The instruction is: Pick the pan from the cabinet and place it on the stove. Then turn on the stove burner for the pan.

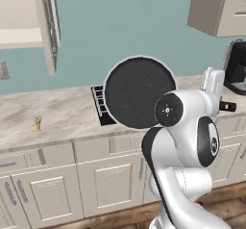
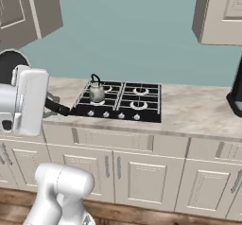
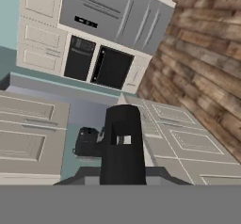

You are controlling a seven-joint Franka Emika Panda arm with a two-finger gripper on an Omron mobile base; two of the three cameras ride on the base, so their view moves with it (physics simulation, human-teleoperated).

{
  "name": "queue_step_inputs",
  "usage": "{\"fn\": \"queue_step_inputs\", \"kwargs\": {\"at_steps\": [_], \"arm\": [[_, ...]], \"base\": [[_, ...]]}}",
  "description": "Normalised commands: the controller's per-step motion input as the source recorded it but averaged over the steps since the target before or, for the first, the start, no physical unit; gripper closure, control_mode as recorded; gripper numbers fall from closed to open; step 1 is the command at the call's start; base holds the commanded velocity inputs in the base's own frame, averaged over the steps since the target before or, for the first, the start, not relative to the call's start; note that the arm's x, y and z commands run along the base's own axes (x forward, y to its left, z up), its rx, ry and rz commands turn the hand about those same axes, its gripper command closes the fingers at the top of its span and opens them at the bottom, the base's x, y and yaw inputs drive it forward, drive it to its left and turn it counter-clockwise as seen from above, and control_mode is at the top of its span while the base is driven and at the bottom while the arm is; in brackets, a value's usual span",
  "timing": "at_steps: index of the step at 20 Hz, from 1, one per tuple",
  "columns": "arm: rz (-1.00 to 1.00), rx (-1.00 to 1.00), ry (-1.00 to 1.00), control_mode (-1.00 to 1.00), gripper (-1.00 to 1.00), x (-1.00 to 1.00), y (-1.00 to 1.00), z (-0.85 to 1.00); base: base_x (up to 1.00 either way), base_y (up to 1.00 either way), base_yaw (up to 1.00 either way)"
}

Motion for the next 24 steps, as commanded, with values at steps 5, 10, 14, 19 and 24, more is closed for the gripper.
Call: {"fn": "queue_step_inputs", "kwargs": {"at_steps": [5,10,14,19,24], "arm": [[0.0,0.0,0.0,1.0,1.0,0.0,0.0,0.0],[0.0,0.0,0.0,1.0,1.0,0.0,0.0,0.0],[0.0,0.0,0.0,1.0,1.0,0.0,0.0,0.0],[0.0,0.0,0.0,1.0,1.0,0.0,0.0,0.0],[0.0,0.0,0.0,1.0,1.0,0.0,0.0,0.0]], "base": [[0.46,-0.87,0.0],[0.28,-0.79,0.0],[0.41,-0.62,0.0],[0.51,-0.49,0.0],[0.55,-0.41,0.01]]}}
